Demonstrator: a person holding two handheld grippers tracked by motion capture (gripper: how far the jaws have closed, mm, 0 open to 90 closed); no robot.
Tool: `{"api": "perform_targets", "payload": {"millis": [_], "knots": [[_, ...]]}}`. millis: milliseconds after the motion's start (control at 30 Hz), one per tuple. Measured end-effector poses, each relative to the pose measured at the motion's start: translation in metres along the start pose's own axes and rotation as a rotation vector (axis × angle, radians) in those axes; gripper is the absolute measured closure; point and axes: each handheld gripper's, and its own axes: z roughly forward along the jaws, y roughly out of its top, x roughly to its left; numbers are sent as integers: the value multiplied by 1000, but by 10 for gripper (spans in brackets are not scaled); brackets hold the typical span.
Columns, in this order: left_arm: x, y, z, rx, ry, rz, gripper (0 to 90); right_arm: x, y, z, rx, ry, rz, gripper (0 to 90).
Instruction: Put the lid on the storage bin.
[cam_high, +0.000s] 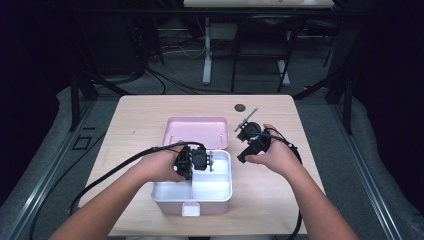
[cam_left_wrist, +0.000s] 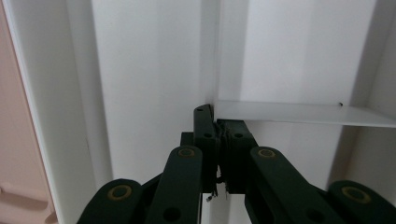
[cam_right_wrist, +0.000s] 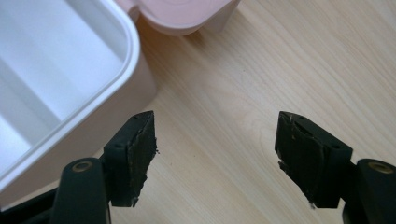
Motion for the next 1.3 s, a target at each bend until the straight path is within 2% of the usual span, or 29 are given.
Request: {"api": "perform_targets", "payload": {"millis": [67,167,200,267,400,433,467,500,533,567,667,767,867,900,933,1100,1167,1200,1267,1300], "knots": [[0,0,0,-1,-1,-3,864,-3,3,3,2,8,13,313],[-1,0,0,2,2,-3,864,-9,9,8,-5,-1,55,342],[0,0,0,0,0,-2,863,-11,11,10,-15,14,70,342],[-1,0,0,0,1,-2,864,-15,14,13,-27,16,102,343],[0,0,0,0,-3,-2,864,-21,19,20,-44,-1,151,346],[0,0,0,-1,-4,-1,864,-23,20,22,-47,11,164,345],[0,0,0,2,-4,0,864,-23,21,24,-47,-7,180,345],[0,0,0,2,-5,0,864,-25,22,25,-50,16,196,345],[0,0,0,2,-5,0,864,-25,23,27,-44,-17,202,345],[0,0,0,2,-5,0,864,-26,24,28,-50,-4,210,345],[0,0,0,1,-8,-3,865,-28,26,31,-53,-20,237,345],[0,0,0,1,-8,-5,865,-31,29,33,-81,-19,262,388],[1,0,0,2,-9,-4,865,-31,32,33,-79,-18,277,396],[1,0,0,2,-12,-4,866,-32,37,35,-99,-11,288,411],[1,0,0,2,-12,-4,866,-31,38,36,-107,-30,291,412],[2,0,0,3,-15,-3,867,-30,49,42,-122,-29,326,431],[1,0,0,3,-13,-3,867,-31,55,45,-122,-53,331,447],[1,0,0,3,-11,-3,867,-31,58,46,-126,-82,338,453],[1,0,0,4,-7,-3,867,-36,61,47,-148,-32,370,460],[1,0,0,3,-4,-2,866,-37,62,48,-151,-41,392,464]]}}
